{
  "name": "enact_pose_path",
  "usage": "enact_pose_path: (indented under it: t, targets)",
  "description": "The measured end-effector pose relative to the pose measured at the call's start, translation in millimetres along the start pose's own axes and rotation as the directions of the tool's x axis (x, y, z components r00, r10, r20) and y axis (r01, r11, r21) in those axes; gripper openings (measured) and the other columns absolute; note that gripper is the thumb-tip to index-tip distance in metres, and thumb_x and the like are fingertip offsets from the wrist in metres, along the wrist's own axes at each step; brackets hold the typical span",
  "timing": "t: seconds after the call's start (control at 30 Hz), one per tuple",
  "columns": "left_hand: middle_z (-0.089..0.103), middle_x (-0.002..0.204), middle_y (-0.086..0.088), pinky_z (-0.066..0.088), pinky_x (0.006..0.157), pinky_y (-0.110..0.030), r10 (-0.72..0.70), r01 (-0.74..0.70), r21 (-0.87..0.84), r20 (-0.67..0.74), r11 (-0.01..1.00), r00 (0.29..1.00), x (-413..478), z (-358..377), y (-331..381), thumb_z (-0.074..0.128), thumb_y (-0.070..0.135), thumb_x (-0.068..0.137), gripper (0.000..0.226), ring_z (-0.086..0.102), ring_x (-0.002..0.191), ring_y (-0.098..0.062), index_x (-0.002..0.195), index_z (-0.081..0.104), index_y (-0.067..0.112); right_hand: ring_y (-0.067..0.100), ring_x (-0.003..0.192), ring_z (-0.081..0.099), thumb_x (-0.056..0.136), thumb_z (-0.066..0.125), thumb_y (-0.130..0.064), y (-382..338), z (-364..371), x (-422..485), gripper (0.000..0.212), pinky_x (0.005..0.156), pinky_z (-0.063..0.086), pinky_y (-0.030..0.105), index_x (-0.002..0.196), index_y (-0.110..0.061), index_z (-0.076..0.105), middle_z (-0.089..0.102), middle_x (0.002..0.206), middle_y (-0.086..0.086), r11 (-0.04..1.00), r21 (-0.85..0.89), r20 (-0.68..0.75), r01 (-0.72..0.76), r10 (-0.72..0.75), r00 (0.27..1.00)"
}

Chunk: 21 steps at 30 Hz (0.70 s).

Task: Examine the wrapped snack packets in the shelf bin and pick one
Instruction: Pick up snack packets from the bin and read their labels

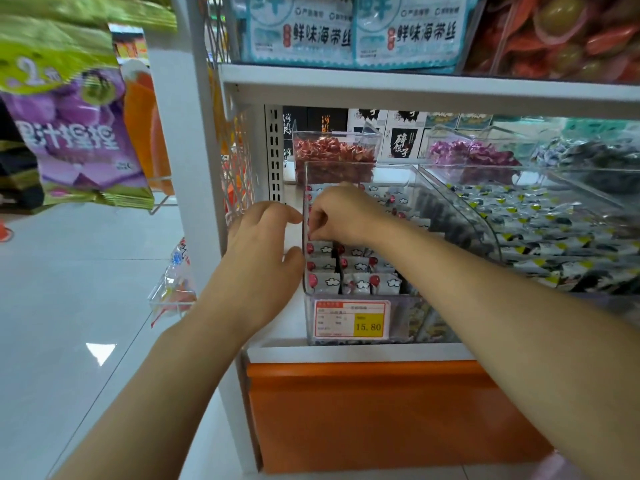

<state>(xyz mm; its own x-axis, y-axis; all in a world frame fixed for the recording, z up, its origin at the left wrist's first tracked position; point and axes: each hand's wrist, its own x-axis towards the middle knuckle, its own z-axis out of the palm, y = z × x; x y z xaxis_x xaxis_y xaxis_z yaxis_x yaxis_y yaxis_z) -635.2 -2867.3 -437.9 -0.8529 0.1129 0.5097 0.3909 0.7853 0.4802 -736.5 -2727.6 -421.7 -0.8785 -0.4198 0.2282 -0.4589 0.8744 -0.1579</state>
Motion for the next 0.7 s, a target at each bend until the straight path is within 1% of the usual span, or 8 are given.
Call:
enact_pose_path:
  t: [0.03, 0.1, 0.17, 0.3, 0.4, 0.5, 0.57, 0.7]
  targets:
    - [0.042, 0.137, -0.002, 0.019, 0.095, -0.017, -0.006, 0.006, -0.01, 0.0, 1.0, 1.0, -0.2, 0.1, 0.1, 0.05, 0.004, 0.087, 0.043, 0.03, 0.13, -0.019, 0.128, 0.048, 0.016, 0.014, 0.091, 0.056, 0.08, 0.072, -0.021, -0.8, -1.4, -0.8, 0.003, 0.084, 0.048, 0.037, 0.079, -0.019, 0.07, 0.062, 0.083, -0.008, 0.998, 0.07, -0.017, 0.001, 0.0, 1.0]
    - [0.041, 0.137, -0.002, 0.02, 0.095, -0.017, -0.012, 0.011, -0.029, -0.006, 1.0, 1.0, -0.7, 0.4, 0.9, 0.05, 0.004, 0.087, 0.043, 0.03, 0.13, -0.018, 0.128, 0.048, 0.016, 0.005, 0.072, 0.053, 0.082, 0.069, -0.013, -3.3, -8.2, -5.3, 0.013, 0.073, 0.046, 0.03, 0.072, -0.018, 0.063, 0.055, 0.073, -0.013, 0.963, 0.268, -0.097, 0.002, 0.025, 0.995]
    - [0.041, 0.137, -0.002, 0.024, 0.1, -0.022, -0.018, 0.017, -0.047, -0.02, 0.999, 1.0, -0.8, 0.4, 1.9, 0.05, 0.005, 0.087, 0.043, 0.032, 0.13, -0.019, 0.128, 0.047, 0.016, 0.001, 0.069, 0.05, 0.086, 0.063, -0.011, -4.6, -17.6, -12.9, 0.014, 0.069, 0.044, 0.023, 0.074, -0.017, 0.059, 0.054, 0.075, -0.011, 0.907, 0.42, -0.208, 0.026, 0.069, 0.976]
    - [0.043, 0.134, -0.005, 0.036, 0.105, -0.04, -0.042, 0.035, -0.101, -0.069, 0.994, 0.997, 0.1, -0.1, 3.7, 0.05, 0.004, 0.087, 0.043, 0.038, 0.126, -0.02, 0.129, 0.047, 0.013, 0.003, 0.07, 0.05, 0.089, 0.058, -0.01, -3.5, -31.7, -39.9, 0.016, 0.066, 0.043, 0.012, 0.077, -0.019, 0.053, 0.054, 0.079, -0.009, 0.855, 0.51, -0.418, 0.09, 0.155, 0.895]
    - [0.045, 0.131, -0.005, 0.041, 0.101, -0.039, -0.055, 0.039, -0.126, -0.128, 0.991, 0.99, -0.2, 0.9, 4.8, 0.053, 0.008, 0.089, 0.041, 0.042, 0.122, -0.02, 0.129, 0.048, 0.014, 0.006, 0.06, 0.051, 0.09, 0.056, -0.009, 1.9, -35.0, -67.4, 0.021, 0.053, 0.043, 0.011, 0.075, -0.023, 0.05, 0.056, 0.079, -0.003, 0.768, 0.625, -0.527, 0.141, 0.282, 0.802]
    - [0.046, 0.124, -0.001, 0.039, 0.079, -0.011, -0.037, 0.018, -0.118, -0.161, 0.993, 0.986, -1.3, 3.7, 6.1, 0.053, 0.019, 0.092, 0.039, 0.048, 0.102, -0.009, 0.13, 0.049, 0.017, 0.01, 0.052, 0.053, 0.093, 0.053, -0.008, 9.9, -31.7, -93.6, 0.008, 0.049, 0.049, 0.022, 0.086, -0.011, 0.054, 0.058, 0.076, 0.004, 0.607, 0.78, -0.484, 0.149, 0.437, 0.758]
    - [0.044, 0.118, 0.002, 0.037, 0.067, -0.002, -0.038, 0.02, -0.131, -0.135, 0.991, 0.99, -2.2, 5.8, 8.7, 0.051, 0.027, 0.093, 0.039, 0.048, 0.088, -0.001, 0.131, 0.05, 0.02, 0.009, 0.053, 0.054, 0.094, 0.051, -0.006, 12.6, -28.6, -107.1, 0.007, 0.05, 0.051, 0.024, 0.089, -0.005, 0.056, 0.058, 0.073, 0.002, 0.491, 0.859, -0.408, 0.142, 0.493, 0.768]
    - [0.048, 0.114, -0.001, 0.03, 0.068, 0.008, -0.034, 0.019, -0.223, -0.064, 0.975, 0.997, -4.5, 8.6, 15.5, 0.047, 0.031, 0.093, 0.034, 0.047, 0.083, 0.014, 0.123, 0.059, 0.018, 0.008, 0.054, 0.054, 0.094, 0.05, -0.006, 11.6, -23.7, -123.9, 0.016, 0.05, 0.05, 0.022, 0.081, -0.009, 0.059, 0.057, 0.068, -0.001, 0.249, 0.958, -0.256, 0.145, 0.506, 0.824]
